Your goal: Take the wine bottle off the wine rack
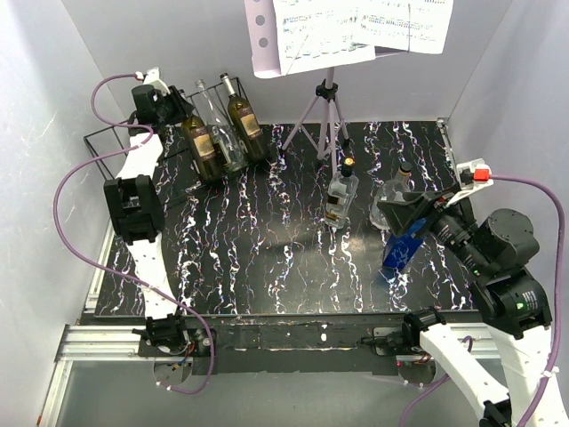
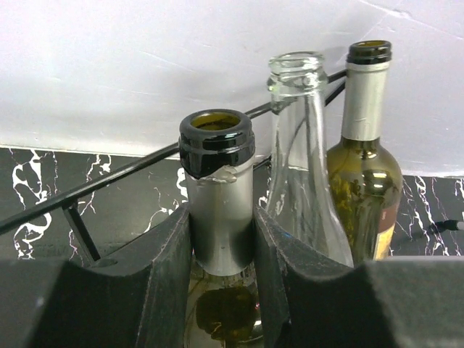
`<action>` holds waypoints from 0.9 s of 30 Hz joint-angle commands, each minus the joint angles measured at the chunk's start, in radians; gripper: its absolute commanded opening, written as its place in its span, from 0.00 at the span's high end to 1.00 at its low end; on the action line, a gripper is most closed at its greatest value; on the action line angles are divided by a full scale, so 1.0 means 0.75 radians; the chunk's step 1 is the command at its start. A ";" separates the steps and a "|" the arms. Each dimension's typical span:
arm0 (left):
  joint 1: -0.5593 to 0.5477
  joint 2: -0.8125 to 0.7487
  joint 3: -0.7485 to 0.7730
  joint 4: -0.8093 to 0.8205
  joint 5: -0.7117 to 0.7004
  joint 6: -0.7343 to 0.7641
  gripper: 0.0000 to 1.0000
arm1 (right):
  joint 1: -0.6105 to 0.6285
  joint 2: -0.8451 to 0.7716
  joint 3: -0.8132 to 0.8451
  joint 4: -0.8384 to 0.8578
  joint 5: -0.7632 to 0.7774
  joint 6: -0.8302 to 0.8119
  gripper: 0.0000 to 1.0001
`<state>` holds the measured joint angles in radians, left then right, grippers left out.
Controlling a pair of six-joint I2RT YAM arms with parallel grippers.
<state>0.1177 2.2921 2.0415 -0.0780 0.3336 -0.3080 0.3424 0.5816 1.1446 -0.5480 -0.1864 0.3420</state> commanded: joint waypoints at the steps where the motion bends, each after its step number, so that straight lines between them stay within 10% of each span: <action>1: -0.022 -0.240 -0.122 0.181 0.044 0.116 1.00 | -0.002 -0.033 0.022 0.090 -0.007 0.004 0.20; 27: -0.134 -1.092 -1.124 0.664 0.089 0.366 1.00 | -0.002 -0.109 0.008 0.058 -0.009 -0.024 0.20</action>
<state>0.0216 1.6341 1.2369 0.3069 0.3809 -0.0517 0.3424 0.5121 1.1427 -0.5446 -0.1864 0.3340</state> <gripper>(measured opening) 0.329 0.798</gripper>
